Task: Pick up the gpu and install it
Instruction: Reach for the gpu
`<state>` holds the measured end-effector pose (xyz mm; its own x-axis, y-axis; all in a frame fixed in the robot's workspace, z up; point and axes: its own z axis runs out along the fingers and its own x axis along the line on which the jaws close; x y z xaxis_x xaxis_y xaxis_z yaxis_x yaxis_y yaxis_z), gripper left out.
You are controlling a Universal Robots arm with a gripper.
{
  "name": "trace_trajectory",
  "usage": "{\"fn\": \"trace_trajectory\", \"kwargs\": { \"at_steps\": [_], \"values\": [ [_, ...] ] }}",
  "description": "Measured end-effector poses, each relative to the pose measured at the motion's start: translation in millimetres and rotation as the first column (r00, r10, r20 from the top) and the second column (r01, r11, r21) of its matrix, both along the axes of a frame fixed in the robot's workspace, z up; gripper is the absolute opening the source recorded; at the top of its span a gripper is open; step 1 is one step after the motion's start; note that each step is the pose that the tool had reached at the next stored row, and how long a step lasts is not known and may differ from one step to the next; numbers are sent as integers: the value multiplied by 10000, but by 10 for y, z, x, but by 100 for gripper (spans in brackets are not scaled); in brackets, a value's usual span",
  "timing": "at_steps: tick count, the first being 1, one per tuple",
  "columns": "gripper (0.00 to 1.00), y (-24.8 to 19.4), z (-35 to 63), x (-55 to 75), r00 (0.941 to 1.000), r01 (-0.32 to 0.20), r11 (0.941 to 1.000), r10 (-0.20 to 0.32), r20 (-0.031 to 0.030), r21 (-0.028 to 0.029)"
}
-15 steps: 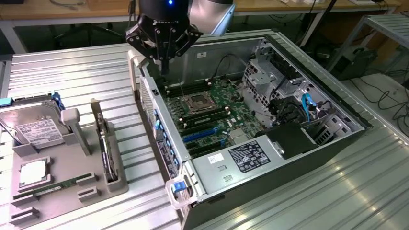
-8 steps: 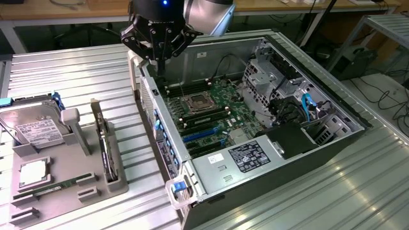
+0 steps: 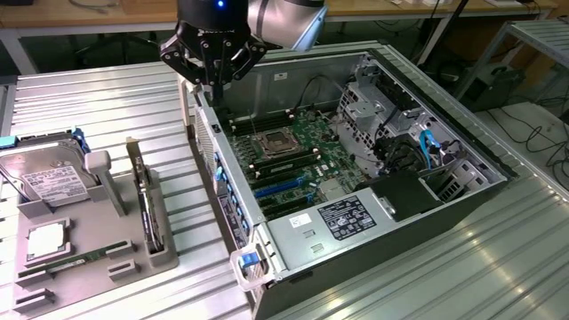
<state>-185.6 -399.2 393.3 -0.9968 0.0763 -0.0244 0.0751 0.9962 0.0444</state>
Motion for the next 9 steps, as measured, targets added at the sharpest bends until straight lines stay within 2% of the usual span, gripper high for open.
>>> {"fn": "trace_trajectory", "kwargs": {
  "at_steps": [9],
  "values": [
    [11, -1, 0, -85, 10000, -1, 10000, 1, 0, 0]
  ]
}}
